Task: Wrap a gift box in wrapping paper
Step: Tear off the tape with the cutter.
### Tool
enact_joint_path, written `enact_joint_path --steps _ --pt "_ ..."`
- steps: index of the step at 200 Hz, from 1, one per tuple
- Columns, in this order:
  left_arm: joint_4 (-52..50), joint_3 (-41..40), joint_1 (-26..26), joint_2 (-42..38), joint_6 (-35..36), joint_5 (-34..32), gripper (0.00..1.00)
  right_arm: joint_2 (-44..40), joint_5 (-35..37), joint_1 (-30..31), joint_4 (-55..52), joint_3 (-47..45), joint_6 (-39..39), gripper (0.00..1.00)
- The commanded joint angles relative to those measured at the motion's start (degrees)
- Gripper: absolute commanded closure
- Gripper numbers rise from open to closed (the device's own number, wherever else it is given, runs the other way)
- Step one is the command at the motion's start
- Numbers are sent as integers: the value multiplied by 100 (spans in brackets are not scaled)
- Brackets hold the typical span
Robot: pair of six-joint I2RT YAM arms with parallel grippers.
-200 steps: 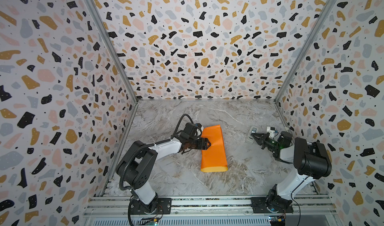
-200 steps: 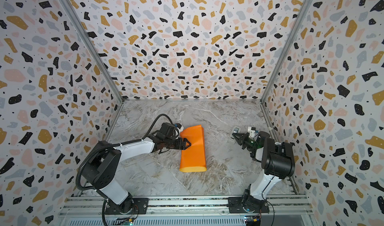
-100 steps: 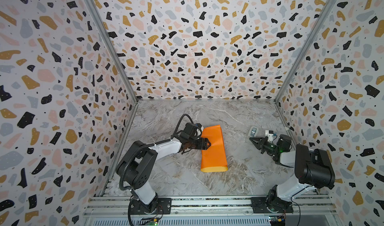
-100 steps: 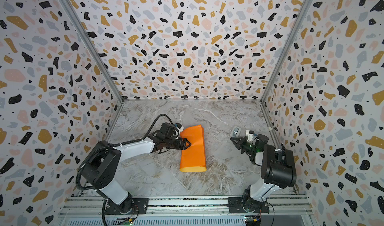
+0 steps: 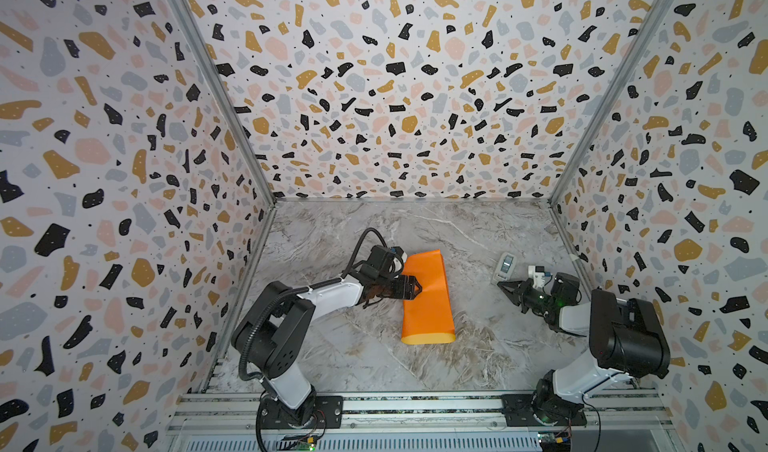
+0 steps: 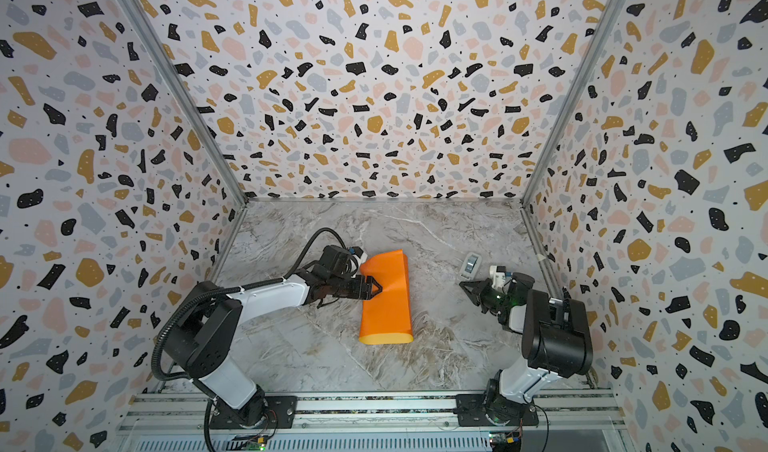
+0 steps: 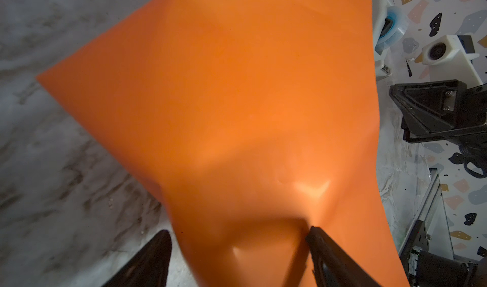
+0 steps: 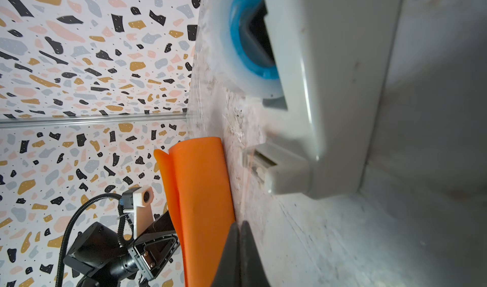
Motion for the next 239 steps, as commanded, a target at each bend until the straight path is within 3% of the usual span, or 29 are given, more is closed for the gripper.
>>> enact_joint_path --steps 1,83,155,197,219,239 --pt "-771 -125 21 100 150 -475 19 86 -200 108 -384 -59 -281 100" --pt "-743 -159 15 78 148 -462 19 382 422 116 -944 169 -612 100" --pt "-717 -169 20 83 139 -439 19 236 1418 116 -2158 515 -1314 100" --pt "-720 -167 21 83 137 -437 19 248 1499 116 -2297 555 -1423 100" --pt "-728 -158 20 100 141 -440 19 -119 1253 108 -2281 512 -1524 100" --pt "-734 -149 21 109 148 -440 19 -1046 1010 203 -2313 392 -1560 100"
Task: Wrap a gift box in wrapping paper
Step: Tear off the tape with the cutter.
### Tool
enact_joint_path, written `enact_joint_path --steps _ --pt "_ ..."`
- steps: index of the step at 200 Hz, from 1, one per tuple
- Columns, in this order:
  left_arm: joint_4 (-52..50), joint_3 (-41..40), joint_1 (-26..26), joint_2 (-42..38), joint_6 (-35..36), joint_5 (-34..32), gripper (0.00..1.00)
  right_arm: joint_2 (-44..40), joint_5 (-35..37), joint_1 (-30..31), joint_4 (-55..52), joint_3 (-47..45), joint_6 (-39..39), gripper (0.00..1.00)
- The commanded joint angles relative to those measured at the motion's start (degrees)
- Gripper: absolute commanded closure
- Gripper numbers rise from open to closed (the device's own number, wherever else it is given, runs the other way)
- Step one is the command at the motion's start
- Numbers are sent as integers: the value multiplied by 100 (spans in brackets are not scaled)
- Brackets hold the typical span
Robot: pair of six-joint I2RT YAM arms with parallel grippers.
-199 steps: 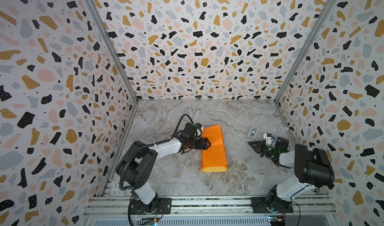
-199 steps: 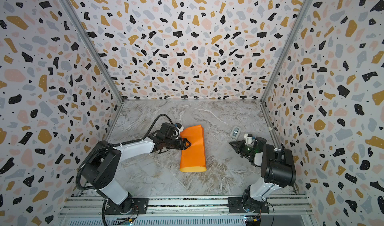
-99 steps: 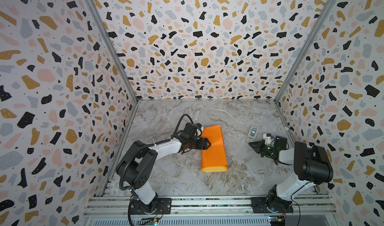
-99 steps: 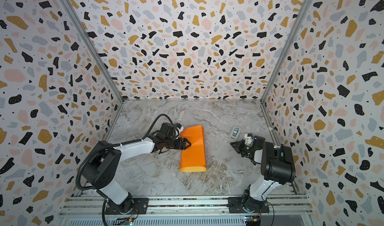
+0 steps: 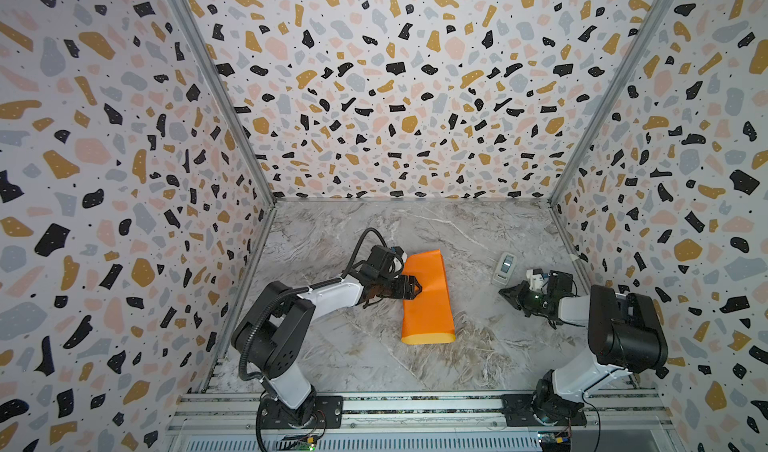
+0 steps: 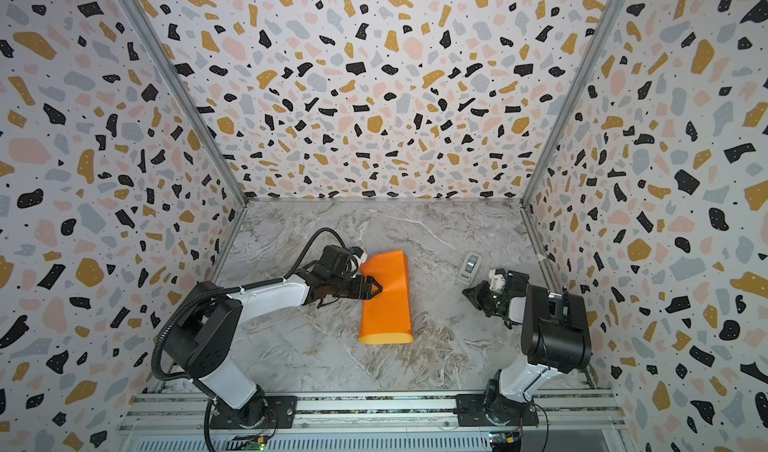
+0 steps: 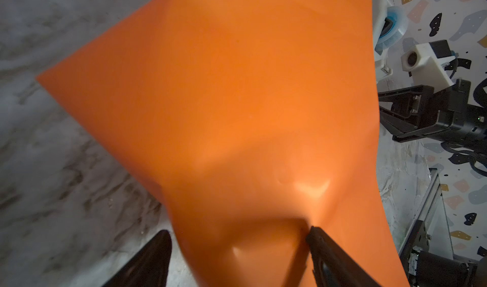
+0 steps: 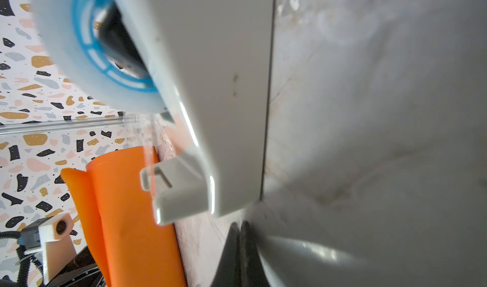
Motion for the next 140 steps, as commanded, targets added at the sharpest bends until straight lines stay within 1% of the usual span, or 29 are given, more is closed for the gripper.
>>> enact_joint_path --steps 1,20,36,51,70,79,92,105,116,129,140 --pt "-738 -149 21 109 149 -446 19 -1024 -190 121 -376 -117 -210 100" --pt "-756 -136 21 135 149 -442 19 -2043 -265 492 -542 -246 -217 100" --pt "-762 -118 21 140 159 -446 19 -2843 -87 966 -469 -513 139 100" --pt "-771 -117 20 143 158 -457 18 -3524 367 1572 -157 -841 735 100" --pt "-791 -114 21 153 167 -465 18 -4088 1288 2468 322 -1133 1442 100" --pt "-789 -114 18 153 167 -467 18 -4237 1644 2840 626 -1246 1753 100" --pt "-782 -123 20 168 167 -467 18 -4393 2395 3470 1111 -1441 2096 100" --pt "-765 -133 20 177 167 -467 19 -4395 3270 4136 1324 -1428 2076 100" --pt "-764 -132 20 188 159 -459 18 -4252 3895 4584 1431 -1350 2006 100" --pt "-765 -132 16 185 158 -463 18 -3943 4290 4913 1893 -1357 2082 100" --pt "-767 -136 19 171 158 -467 18 -3575 4436 5092 2260 -1313 2132 100"
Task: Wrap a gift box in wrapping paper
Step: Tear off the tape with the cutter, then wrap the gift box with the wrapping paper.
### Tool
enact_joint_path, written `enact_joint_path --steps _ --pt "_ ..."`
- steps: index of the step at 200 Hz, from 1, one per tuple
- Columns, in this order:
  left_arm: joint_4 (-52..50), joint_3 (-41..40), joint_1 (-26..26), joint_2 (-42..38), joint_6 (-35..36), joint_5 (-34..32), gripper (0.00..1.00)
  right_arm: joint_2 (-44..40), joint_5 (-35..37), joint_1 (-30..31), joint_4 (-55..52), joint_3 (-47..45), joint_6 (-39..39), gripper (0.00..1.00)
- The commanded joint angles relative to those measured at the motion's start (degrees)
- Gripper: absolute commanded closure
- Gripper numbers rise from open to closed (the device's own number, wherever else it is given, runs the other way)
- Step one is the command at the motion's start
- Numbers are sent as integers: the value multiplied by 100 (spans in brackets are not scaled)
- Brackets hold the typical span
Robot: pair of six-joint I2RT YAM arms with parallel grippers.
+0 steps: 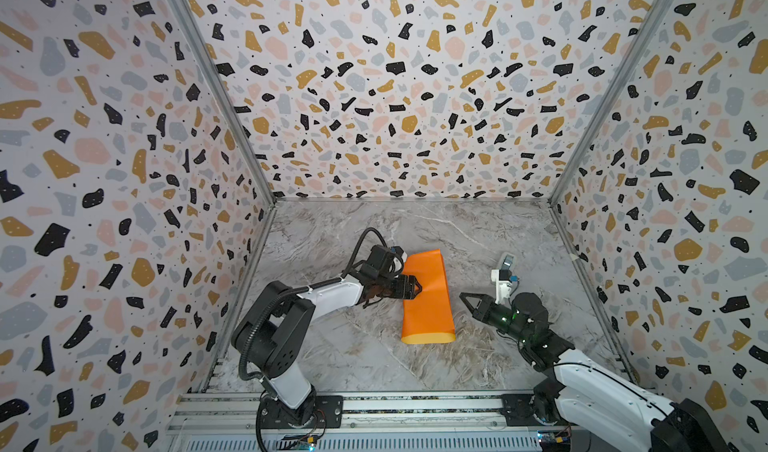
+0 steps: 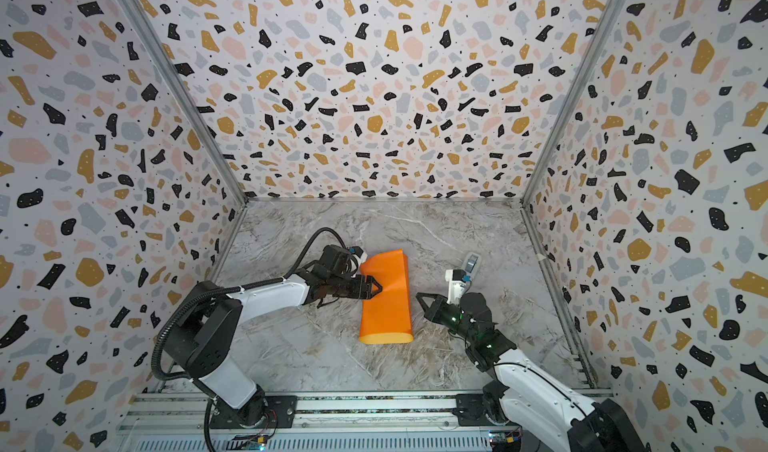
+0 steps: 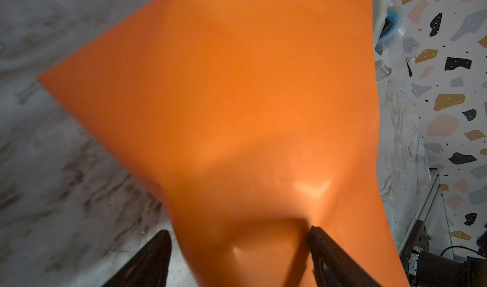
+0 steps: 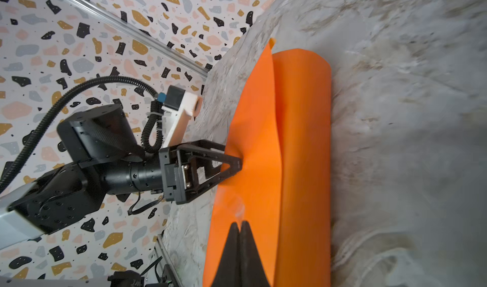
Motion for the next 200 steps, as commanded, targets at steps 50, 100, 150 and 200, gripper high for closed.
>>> enact_joint_path --steps 50,100,150,200 --pt "-761 -143 19 168 154 -455 18 1789 1728 689 1858 643 201 100" --pt "-755 -143 21 168 155 -443 18 2510 1844 751 2088 885 143 100" --pt "-736 -151 13 162 150 -428 18 2729 2104 766 2060 926 0 100" --pt "-714 -169 21 160 149 -411 18 2913 2101 768 2135 940 -65 100"
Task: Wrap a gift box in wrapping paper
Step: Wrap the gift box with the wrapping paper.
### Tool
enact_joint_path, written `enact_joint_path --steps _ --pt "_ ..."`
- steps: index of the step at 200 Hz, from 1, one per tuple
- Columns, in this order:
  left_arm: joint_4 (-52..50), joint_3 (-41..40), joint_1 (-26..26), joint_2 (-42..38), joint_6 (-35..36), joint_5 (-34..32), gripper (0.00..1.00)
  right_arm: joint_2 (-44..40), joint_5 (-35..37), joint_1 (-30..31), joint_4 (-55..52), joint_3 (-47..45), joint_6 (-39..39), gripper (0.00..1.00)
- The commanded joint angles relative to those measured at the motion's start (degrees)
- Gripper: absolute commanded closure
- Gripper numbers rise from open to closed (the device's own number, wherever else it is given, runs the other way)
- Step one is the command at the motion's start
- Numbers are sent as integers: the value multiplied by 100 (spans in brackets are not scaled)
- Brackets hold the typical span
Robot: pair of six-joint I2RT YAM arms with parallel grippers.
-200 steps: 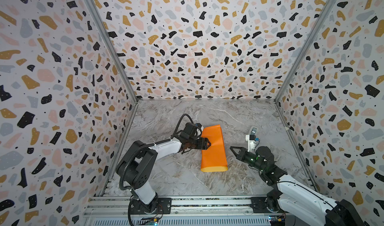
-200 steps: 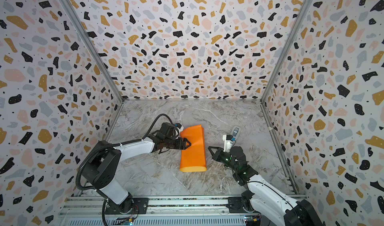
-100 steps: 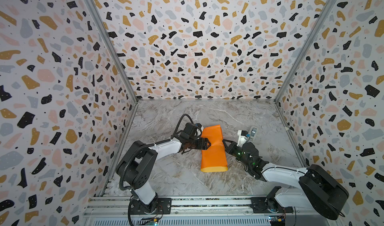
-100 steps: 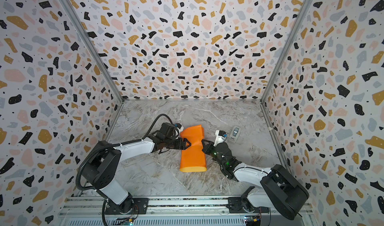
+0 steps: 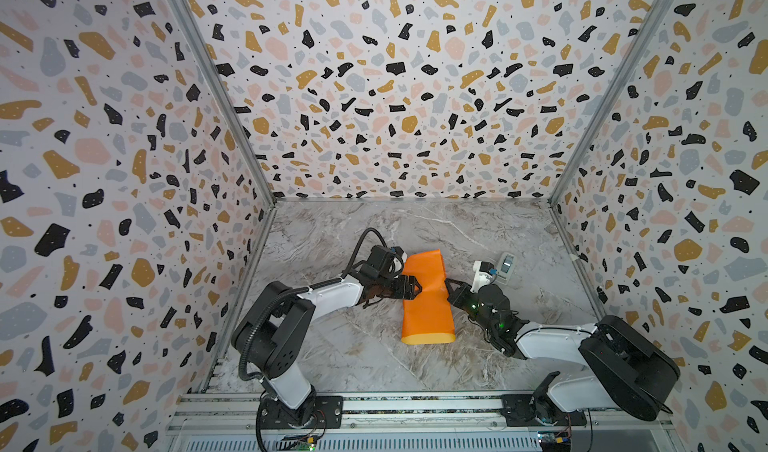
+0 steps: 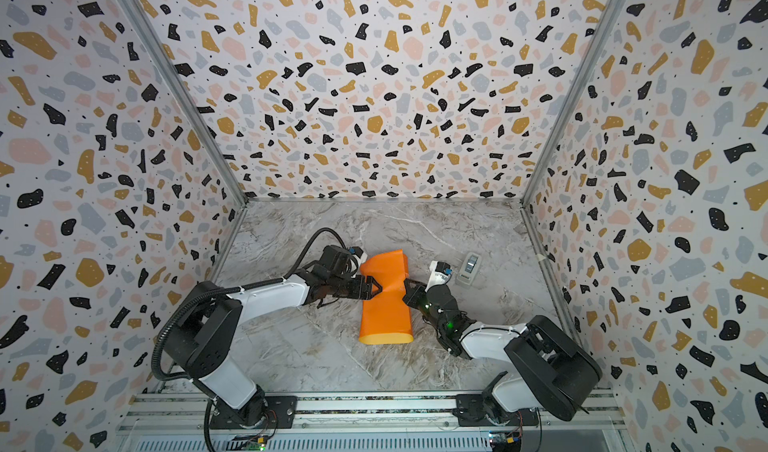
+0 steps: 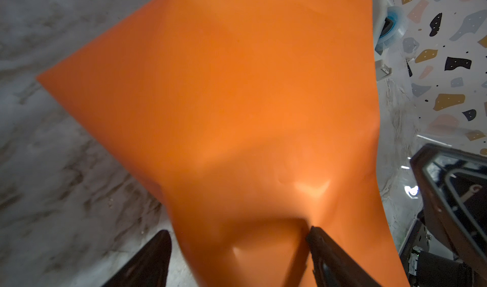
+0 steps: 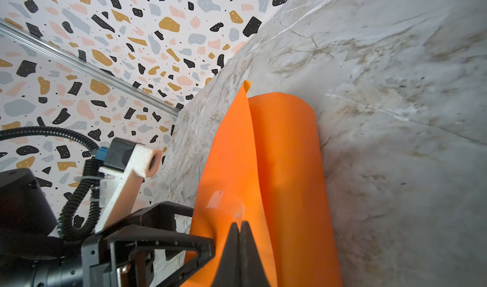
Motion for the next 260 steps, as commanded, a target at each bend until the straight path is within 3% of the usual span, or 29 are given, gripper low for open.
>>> enact_joint_path --steps 1,260 --pt "-713 -169 21 160 150 -413 18 18 102 32 135 216 -148 100" --pt "-659 -183 16 155 124 -308 18 436 128 23 211 -92 -340 100"
